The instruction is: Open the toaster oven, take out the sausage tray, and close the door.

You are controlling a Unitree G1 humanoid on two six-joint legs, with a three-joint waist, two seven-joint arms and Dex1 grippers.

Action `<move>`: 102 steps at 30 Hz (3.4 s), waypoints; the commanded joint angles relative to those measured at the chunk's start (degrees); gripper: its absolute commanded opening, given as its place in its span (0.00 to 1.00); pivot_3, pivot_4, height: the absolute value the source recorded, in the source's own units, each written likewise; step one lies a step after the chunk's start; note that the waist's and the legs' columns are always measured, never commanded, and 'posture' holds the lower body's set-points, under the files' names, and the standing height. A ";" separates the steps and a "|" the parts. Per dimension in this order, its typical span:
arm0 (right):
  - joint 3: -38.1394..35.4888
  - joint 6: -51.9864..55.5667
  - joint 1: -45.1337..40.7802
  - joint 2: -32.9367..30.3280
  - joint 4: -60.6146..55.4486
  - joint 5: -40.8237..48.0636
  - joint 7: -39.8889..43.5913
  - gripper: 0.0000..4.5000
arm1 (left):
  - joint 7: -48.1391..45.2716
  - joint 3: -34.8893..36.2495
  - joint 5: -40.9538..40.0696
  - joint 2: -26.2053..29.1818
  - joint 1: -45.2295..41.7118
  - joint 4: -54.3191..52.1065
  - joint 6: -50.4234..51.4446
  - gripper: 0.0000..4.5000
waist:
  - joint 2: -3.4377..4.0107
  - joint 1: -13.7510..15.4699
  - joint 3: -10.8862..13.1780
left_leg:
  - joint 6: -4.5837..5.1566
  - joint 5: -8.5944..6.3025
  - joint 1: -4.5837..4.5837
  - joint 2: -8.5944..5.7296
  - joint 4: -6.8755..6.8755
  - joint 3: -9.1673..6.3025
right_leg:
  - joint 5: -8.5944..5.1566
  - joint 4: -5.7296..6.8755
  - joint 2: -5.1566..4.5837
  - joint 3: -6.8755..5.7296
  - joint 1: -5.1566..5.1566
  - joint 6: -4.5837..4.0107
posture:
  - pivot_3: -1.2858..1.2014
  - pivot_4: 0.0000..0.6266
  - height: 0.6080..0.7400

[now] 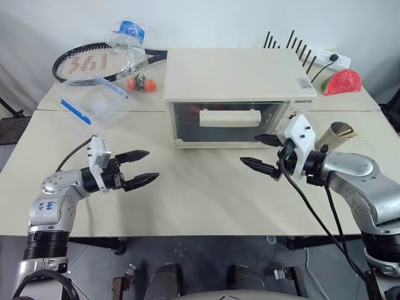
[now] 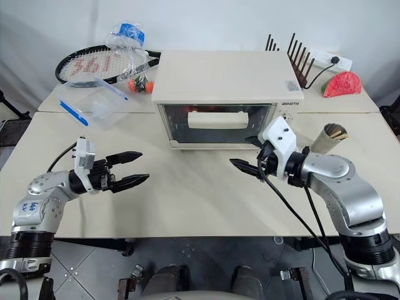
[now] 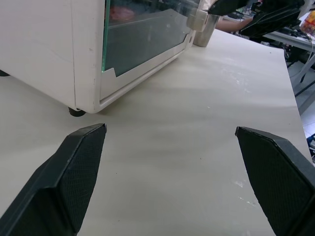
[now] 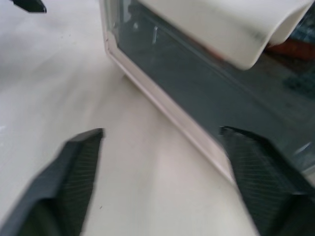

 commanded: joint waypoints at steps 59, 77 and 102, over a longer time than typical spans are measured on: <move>4.57 -2.72 1.74 -0.64 -7.25 1.26 8.46 1.00 | -4.34 -4.38 -0.43 -6.14 -27.00 19.92 5.59 0.01 | -0.10 -0.49 0.03 | -0.02 0.01 -0.06 0.00 0.05 0.14 | 0.00 0.23 -0.01 0.01 -0.23 0.00 | 0.52 0.24 1.00; -4.82 10.54 12.54 -10.02 -17.82 8.93 7.16 1.00 | -12.08 -11.06 4.34 -6.03 -26.24 18.95 8.28 0.01 | -0.12 0.70 0.04 | 0.02 -0.01 -0.13 -0.02 0.06 0.10 | 0.00 0.19 -0.02 -0.03 -0.23 0.00 | 0.52 0.24 1.00; -12.11 14.37 2.98 -18.94 -18.96 13.67 2.44 1.00 | -14.22 -23.67 18.09 -5.27 -27.21 21.27 6.06 0.01 | -0.30 0.73 0.11 | 0.11 -0.08 -0.22 0.04 0.70 0.03 | 0.02 0.39 -0.04 0.03 -0.12 -0.02 | 0.52 0.24 1.00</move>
